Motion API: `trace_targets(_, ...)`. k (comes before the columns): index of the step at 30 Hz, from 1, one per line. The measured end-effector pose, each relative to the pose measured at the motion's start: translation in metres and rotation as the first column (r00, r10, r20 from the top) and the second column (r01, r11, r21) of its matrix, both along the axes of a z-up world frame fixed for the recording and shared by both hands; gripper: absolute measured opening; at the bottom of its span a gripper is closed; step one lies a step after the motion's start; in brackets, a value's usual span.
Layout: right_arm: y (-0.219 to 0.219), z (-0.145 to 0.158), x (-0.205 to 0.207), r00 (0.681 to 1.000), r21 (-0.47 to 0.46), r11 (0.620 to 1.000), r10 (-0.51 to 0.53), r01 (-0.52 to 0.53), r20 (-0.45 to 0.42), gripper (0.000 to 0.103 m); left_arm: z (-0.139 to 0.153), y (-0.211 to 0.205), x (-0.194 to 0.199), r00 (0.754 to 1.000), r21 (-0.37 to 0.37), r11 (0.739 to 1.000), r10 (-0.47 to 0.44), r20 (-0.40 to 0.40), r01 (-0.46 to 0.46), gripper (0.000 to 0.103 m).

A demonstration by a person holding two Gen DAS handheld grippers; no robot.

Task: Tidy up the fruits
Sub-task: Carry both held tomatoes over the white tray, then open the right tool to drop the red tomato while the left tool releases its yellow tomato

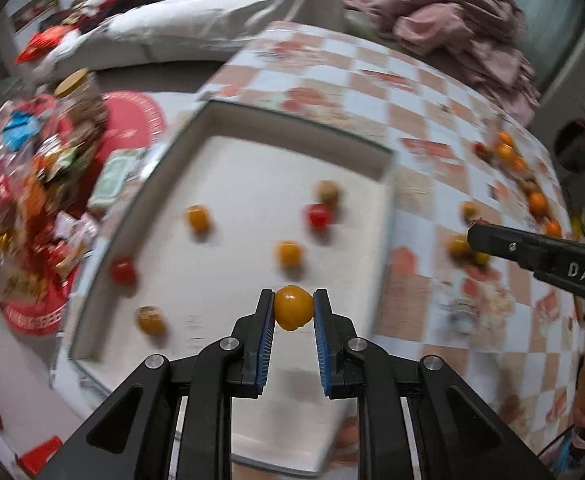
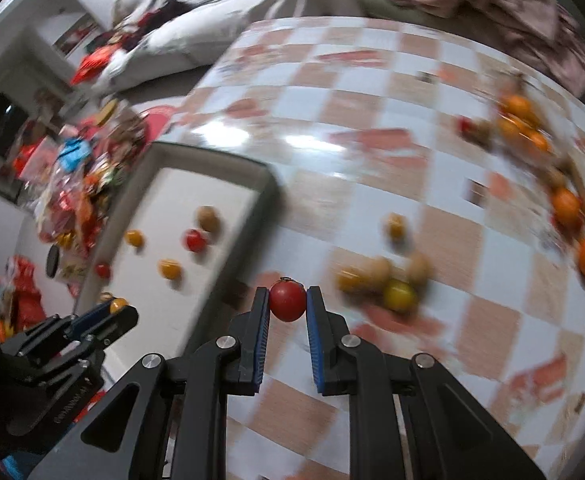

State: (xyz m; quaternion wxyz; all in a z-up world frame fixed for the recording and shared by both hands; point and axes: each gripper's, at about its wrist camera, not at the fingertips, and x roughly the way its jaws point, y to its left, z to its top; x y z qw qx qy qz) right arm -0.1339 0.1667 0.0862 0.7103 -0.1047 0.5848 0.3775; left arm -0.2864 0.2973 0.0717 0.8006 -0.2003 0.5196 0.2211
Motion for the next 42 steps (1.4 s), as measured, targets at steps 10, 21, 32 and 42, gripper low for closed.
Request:
trace_targets(10,0.1,-0.02,-0.012,0.989,-0.026,0.989,0.144,-0.143,0.014,0.02,-0.03,0.046,-0.004,0.995,0.018,0.996,0.088,-0.042,-0.088,0.02)
trace_targets(21,0.16,-0.05,-0.007,0.975,-0.112,0.972,0.215,-0.208,0.049,0.02,-0.05,0.062,0.003,0.992,0.009,0.996,0.09,-0.085,-0.09,0.02)
trace_targets(32,0.175,-0.066,-0.011,0.96,-0.172,0.951,0.27,-0.255,0.068,0.021,-0.056,0.062,0.008,0.992,0.02,0.998,0.068,-0.105,-0.066,0.02)
trace_targets(42,0.167,-0.056,-0.004,0.972,-0.105,0.968,0.234,-0.23,0.024,0.063,-0.056,0.061,0.012,0.99,0.048,0.999,0.01,-0.138,-0.004,0.023)
